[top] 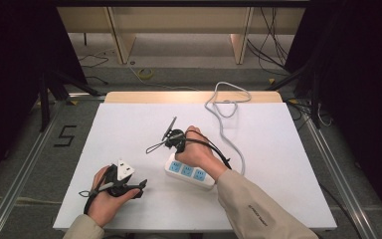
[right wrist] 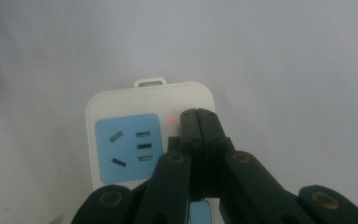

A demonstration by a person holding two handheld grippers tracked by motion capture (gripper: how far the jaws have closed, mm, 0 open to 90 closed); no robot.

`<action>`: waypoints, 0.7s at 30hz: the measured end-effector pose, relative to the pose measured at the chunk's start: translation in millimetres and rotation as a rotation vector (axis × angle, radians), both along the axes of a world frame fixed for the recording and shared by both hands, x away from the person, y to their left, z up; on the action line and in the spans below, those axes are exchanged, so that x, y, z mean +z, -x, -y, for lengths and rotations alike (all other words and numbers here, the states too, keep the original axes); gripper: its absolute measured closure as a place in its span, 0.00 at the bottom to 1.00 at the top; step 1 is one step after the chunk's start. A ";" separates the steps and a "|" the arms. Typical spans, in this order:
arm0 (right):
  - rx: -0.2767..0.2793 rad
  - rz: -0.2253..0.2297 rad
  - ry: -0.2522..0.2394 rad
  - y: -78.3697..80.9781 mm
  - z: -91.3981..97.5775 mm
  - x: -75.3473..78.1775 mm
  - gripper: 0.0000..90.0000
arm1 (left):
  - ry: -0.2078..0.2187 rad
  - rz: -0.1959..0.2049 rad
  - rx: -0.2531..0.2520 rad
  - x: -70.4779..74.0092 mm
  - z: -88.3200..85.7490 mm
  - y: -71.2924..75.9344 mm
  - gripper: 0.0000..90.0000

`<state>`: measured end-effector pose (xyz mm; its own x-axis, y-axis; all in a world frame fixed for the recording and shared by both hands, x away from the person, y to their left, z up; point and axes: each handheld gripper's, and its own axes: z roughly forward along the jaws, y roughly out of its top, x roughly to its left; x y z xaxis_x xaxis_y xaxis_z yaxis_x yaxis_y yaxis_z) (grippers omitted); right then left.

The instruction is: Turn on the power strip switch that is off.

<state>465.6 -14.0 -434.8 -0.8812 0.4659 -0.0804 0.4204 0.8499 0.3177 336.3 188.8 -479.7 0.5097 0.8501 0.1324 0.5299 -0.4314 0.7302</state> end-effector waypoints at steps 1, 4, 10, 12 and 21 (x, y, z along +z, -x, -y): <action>0.002 0.000 0.001 -0.2 0.2 0.0 1.00 | 0.000 0.000 0.000 0.0 0.0 0.0 0.24; 0.002 -0.001 0.002 -0.3 0.2 0.1 1.00 | 0.001 0.000 0.002 0.0 -0.1 0.1 0.24; -0.005 0.003 -0.003 0.3 -0.1 0.0 1.00 | -0.002 -0.003 -0.003 -0.3 0.1 0.0 0.24; -0.001 0.002 -0.004 -0.1 0.1 -0.1 1.00 | -0.002 -0.002 -0.002 0.0 -0.2 0.0 0.24; 0.000 0.001 -0.006 -0.5 0.2 1.2 1.00 | 0.001 0.001 0.001 0.3 0.2 0.2 0.24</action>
